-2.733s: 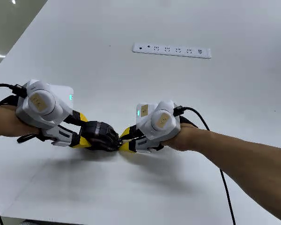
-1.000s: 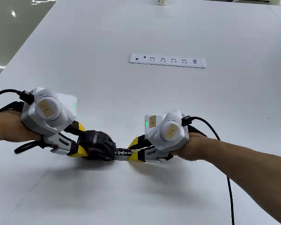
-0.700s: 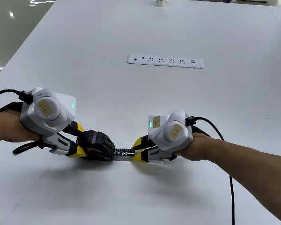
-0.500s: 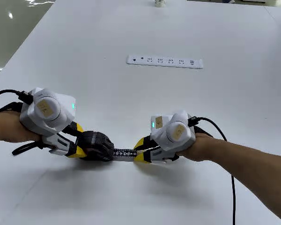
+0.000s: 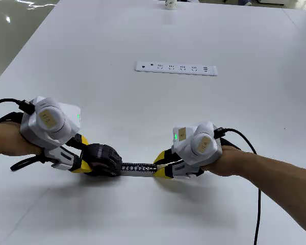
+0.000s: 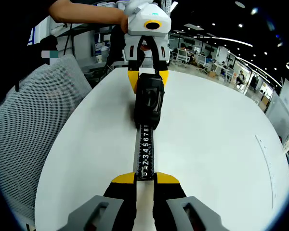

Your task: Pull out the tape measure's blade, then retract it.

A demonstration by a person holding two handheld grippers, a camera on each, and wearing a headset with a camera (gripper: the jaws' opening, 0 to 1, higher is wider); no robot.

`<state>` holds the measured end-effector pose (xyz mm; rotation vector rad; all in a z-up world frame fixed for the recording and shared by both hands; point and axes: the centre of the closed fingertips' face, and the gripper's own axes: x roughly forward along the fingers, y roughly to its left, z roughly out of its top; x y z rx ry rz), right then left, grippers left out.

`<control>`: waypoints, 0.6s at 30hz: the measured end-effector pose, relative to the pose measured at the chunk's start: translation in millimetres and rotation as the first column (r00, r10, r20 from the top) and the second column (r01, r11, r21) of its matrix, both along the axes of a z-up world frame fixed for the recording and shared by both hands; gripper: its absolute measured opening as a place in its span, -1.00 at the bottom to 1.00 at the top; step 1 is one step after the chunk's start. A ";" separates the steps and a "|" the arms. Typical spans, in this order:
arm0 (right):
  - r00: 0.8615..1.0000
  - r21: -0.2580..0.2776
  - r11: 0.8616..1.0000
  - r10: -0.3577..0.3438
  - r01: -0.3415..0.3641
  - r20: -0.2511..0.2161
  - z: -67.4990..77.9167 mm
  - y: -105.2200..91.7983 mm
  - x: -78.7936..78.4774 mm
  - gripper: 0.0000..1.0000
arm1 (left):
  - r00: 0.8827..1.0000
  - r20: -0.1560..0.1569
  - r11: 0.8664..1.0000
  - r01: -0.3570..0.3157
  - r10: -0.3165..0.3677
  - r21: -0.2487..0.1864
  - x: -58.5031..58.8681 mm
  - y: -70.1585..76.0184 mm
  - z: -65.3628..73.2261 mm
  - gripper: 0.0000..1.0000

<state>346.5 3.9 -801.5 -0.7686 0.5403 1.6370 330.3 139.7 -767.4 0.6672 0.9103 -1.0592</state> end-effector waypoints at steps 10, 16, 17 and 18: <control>1.000 -0.016 1.000 -0.014 0.014 0.002 -1.1 -15.8 2.2 -0.84 | 1.000 -0.004 1.000 0.001 -0.001 0.004 0.1 0.6 -0.2 -0.53; 1.000 -0.025 0.999 -0.025 0.025 0.008 -0.7 -27.4 4.2 -0.83 | 1.000 -0.004 1.000 0.000 0.000 0.003 0.0 0.6 -0.2 -0.53; 1.000 -0.026 0.999 -0.026 0.026 0.009 -0.6 -28.8 4.5 -0.83 | 1.000 -0.005 1.000 0.000 0.000 0.003 -0.1 0.5 -0.1 -0.53; 1.000 -0.028 0.999 -0.029 0.029 0.010 -0.5 -31.1 4.7 -0.83 | 1.000 -0.006 1.000 -0.001 0.001 0.003 -0.1 0.5 -0.2 -0.53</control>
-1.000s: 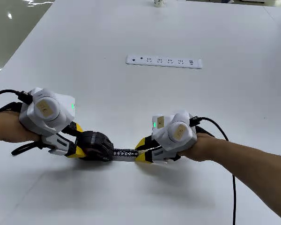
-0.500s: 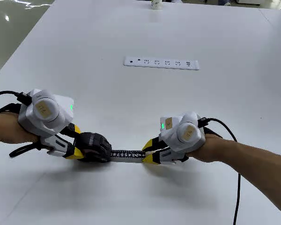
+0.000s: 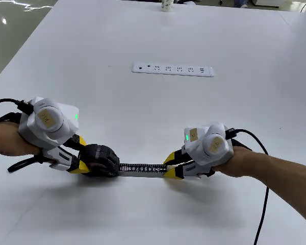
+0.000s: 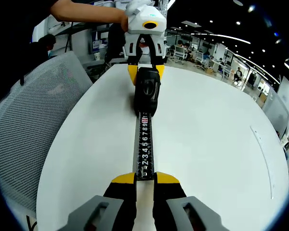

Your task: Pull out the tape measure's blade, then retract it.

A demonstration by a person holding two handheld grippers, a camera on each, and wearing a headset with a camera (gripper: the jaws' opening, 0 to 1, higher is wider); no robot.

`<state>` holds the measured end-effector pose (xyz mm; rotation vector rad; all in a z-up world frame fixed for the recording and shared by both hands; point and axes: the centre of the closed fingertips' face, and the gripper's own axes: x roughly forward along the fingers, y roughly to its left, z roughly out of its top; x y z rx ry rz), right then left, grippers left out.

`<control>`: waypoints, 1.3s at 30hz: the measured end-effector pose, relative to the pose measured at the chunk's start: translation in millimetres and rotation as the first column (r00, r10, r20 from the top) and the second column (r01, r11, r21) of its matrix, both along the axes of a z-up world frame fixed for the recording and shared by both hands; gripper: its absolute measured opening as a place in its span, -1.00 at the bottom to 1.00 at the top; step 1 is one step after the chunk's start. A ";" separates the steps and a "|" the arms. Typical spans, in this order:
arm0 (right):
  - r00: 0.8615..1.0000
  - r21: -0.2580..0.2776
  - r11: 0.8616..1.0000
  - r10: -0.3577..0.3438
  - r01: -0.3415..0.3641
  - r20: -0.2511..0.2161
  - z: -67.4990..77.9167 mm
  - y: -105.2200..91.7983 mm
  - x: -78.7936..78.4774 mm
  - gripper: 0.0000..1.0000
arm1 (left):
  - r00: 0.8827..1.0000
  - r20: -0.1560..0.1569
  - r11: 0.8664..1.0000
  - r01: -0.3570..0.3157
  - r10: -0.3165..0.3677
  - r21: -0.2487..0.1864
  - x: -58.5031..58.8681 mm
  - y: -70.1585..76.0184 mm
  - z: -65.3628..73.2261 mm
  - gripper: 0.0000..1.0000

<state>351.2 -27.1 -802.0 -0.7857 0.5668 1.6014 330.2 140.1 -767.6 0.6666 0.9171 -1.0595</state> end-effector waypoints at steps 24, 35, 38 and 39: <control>0.999 -0.038 0.999 -0.038 0.038 0.003 -0.8 -39.2 5.8 -0.84 | 1.000 -0.002 1.000 -0.004 0.004 0.002 1.1 -1.1 -0.6 -0.52; 0.998 -0.058 0.996 -0.063 0.063 0.001 -1.0 -60.3 8.1 -0.84 | 1.000 -0.004 1.000 -0.002 0.002 0.004 1.3 -0.8 -1.2 -0.52; 0.997 -0.064 0.995 -0.071 0.071 0.000 -0.2 -66.8 9.0 -0.84 | 1.000 -0.003 1.000 -0.002 0.002 0.004 1.3 -0.7 -1.2 -0.53; 0.997 -0.066 0.995 -0.071 0.071 0.000 -0.1 -68.7 9.2 -0.84 | 1.000 -0.004 1.000 -0.003 0.003 0.003 1.3 -1.0 -1.3 -0.52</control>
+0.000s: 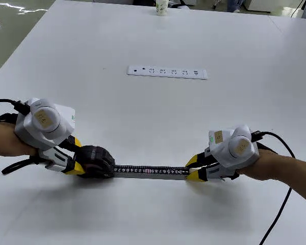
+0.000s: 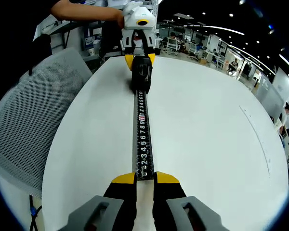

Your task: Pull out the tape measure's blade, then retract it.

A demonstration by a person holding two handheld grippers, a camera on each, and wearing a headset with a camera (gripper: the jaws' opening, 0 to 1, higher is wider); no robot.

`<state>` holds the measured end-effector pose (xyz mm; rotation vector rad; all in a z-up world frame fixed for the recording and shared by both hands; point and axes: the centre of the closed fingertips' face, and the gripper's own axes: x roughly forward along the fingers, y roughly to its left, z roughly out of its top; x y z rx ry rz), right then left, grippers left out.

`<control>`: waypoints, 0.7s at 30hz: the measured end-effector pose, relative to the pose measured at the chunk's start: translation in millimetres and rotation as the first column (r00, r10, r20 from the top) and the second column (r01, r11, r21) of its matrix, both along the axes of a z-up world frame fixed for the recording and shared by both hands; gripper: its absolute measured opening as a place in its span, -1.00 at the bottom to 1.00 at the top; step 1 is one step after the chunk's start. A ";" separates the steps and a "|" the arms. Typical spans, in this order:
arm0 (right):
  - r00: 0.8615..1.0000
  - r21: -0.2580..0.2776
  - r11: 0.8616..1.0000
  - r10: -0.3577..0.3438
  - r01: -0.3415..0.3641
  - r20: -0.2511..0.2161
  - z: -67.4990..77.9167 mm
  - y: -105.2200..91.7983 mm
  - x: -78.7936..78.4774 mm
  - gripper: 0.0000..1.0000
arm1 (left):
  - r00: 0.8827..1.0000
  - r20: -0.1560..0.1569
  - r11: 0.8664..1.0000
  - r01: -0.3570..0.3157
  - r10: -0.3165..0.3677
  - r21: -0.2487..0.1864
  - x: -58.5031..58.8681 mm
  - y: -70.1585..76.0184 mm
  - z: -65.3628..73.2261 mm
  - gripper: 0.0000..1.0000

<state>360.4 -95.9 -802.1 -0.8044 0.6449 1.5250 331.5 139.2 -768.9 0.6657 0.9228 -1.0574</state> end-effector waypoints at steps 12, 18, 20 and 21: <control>1.000 -0.026 0.999 -0.028 0.028 -0.005 0.4 -26.5 0.4 -0.84 | 1.000 -0.001 1.000 0.009 -0.009 0.008 -0.2 -0.6 -0.2 -0.52; 0.999 -0.035 0.999 -0.037 0.037 -0.006 0.0 -36.1 0.9 -0.84 | 1.000 -0.004 1.000 0.014 -0.014 0.013 -0.2 -0.5 -0.2 -0.52; 0.999 -0.035 0.999 -0.041 0.040 -0.007 -0.1 -38.0 1.0 -0.84 | 1.000 -0.005 1.000 0.014 -0.014 0.014 -0.3 -0.4 -0.2 -0.52; 0.999 -0.035 0.998 -0.043 0.043 -0.008 0.4 -38.7 0.8 -0.84 | 1.000 -0.004 1.000 0.014 -0.014 0.015 -0.3 -0.4 -0.1 -0.52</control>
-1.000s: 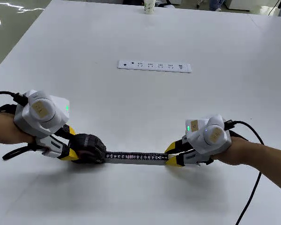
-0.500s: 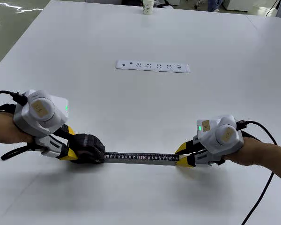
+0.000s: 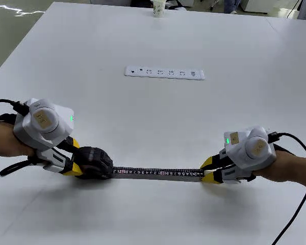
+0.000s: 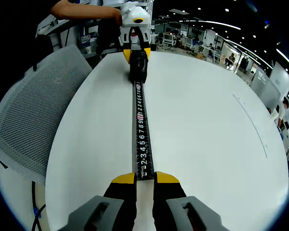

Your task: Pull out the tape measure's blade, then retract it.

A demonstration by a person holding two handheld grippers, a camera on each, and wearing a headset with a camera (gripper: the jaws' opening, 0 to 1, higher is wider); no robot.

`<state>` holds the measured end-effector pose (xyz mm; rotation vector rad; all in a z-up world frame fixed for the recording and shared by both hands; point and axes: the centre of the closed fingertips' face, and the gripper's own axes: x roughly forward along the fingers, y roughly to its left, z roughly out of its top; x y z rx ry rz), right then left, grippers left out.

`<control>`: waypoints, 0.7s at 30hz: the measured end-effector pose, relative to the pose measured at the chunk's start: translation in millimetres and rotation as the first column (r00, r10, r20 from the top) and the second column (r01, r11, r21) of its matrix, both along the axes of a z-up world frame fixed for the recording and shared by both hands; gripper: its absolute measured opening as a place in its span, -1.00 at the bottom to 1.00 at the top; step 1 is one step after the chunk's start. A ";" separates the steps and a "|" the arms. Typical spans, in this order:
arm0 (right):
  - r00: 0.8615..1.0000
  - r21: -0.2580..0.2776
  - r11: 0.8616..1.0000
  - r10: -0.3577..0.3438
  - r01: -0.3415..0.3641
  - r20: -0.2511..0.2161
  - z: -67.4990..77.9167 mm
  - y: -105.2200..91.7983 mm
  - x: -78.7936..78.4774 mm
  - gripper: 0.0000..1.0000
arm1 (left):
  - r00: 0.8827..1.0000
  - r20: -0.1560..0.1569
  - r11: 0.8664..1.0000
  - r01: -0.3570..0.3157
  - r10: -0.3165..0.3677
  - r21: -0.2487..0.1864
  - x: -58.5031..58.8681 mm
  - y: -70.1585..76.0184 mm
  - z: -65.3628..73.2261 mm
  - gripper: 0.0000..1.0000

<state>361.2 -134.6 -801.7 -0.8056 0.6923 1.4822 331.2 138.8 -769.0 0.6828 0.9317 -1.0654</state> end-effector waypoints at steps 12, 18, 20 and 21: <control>1.000 -0.016 1.000 0.005 -0.005 -0.006 -0.9 1.3 -0.4 -0.82 | 1.000 0.014 1.000 0.009 -0.009 0.004 -1.0 -1.2 0.6 -0.51; 1.000 -0.031 0.999 0.014 -0.015 -0.015 -1.5 1.6 -0.4 -0.80 | 1.000 0.014 1.000 0.001 -0.001 -0.007 -1.0 -1.6 0.8 -0.50; 1.000 -0.039 0.999 0.015 -0.016 -0.024 -2.0 1.4 -0.5 -0.80 | 1.000 0.015 1.000 0.005 -0.005 -0.004 -0.9 -1.5 0.7 -0.50; 1.000 -0.041 0.999 0.022 -0.022 -0.022 -1.8 1.7 -0.7 -0.80 | 1.000 0.015 1.000 0.006 -0.006 -0.003 -0.9 -1.5 0.7 -0.50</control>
